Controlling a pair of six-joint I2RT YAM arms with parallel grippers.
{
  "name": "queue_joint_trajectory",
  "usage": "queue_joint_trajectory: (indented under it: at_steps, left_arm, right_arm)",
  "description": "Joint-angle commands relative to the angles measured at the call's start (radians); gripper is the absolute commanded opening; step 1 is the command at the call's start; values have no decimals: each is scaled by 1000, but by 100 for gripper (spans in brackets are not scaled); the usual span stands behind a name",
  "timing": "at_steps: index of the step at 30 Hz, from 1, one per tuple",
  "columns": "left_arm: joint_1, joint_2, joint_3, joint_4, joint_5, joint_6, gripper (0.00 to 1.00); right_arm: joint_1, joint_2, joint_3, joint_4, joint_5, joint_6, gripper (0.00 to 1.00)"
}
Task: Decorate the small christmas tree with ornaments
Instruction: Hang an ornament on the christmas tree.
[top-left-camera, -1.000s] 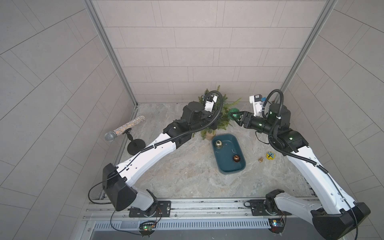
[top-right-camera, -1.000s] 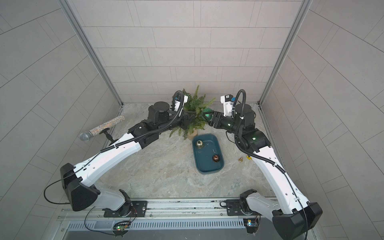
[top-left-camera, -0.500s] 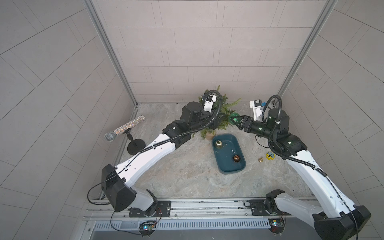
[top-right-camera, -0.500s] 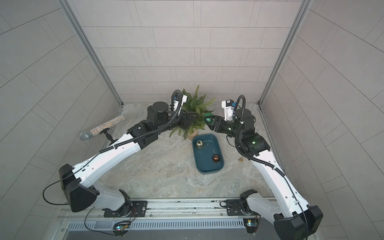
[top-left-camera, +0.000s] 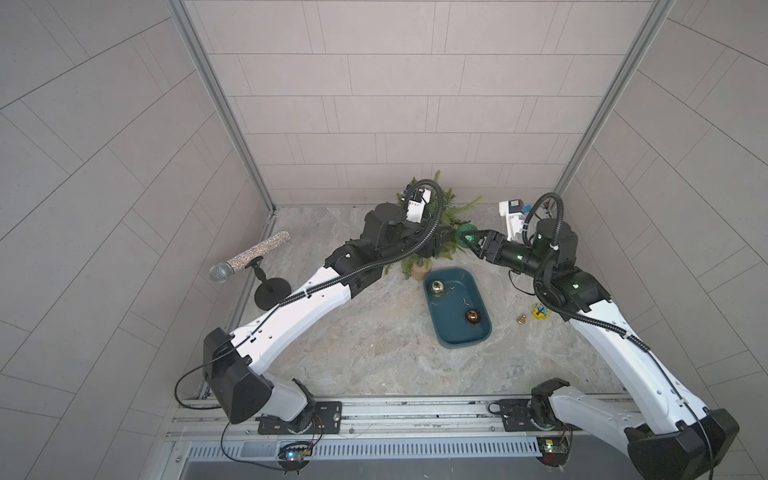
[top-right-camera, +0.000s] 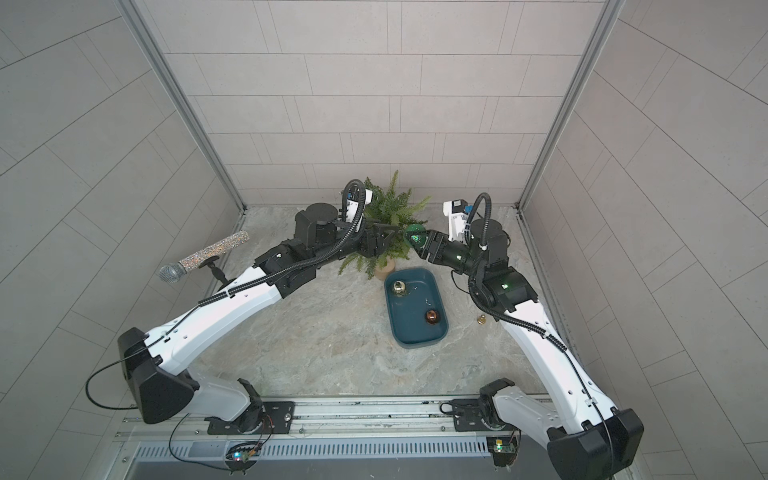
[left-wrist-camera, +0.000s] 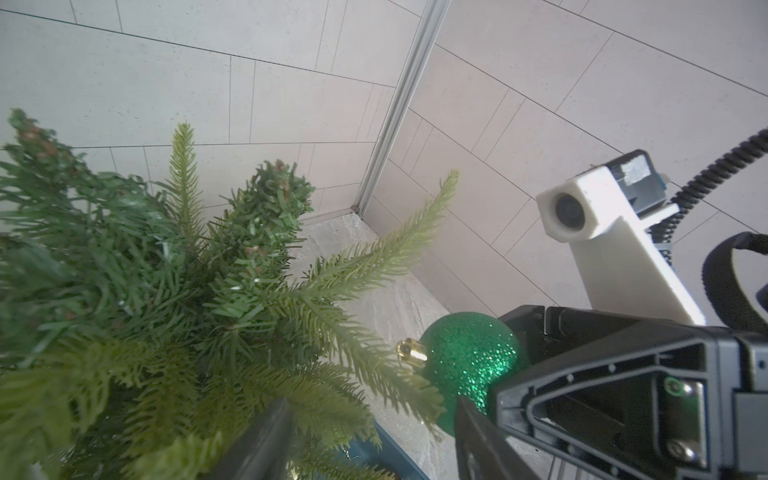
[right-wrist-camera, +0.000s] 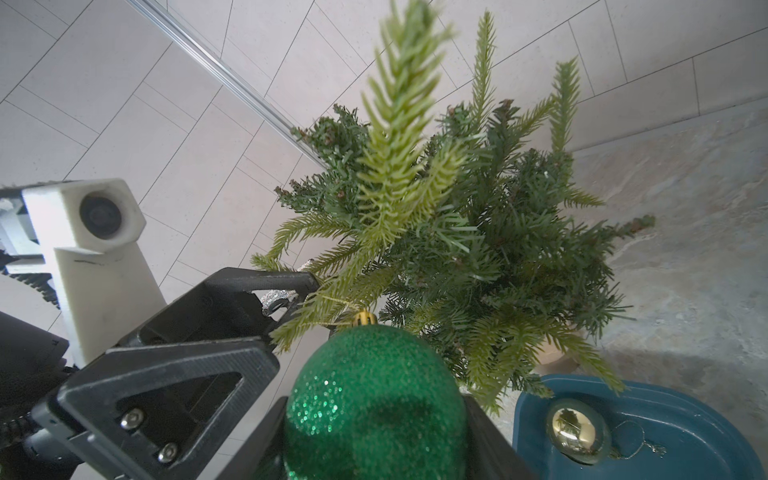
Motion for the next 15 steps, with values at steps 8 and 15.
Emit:
queue_joint_trajectory:
  at_steps: [8, 15]
  left_arm:
    - [2, 3, 54, -32, -91, 26, 64]
    - [1, 6, 55, -37, -85, 28, 64]
  right_arm:
    - [-2, -29, -47, 60, -32, 26, 59]
    - [-4, -48, -72, 63, -22, 30, 70]
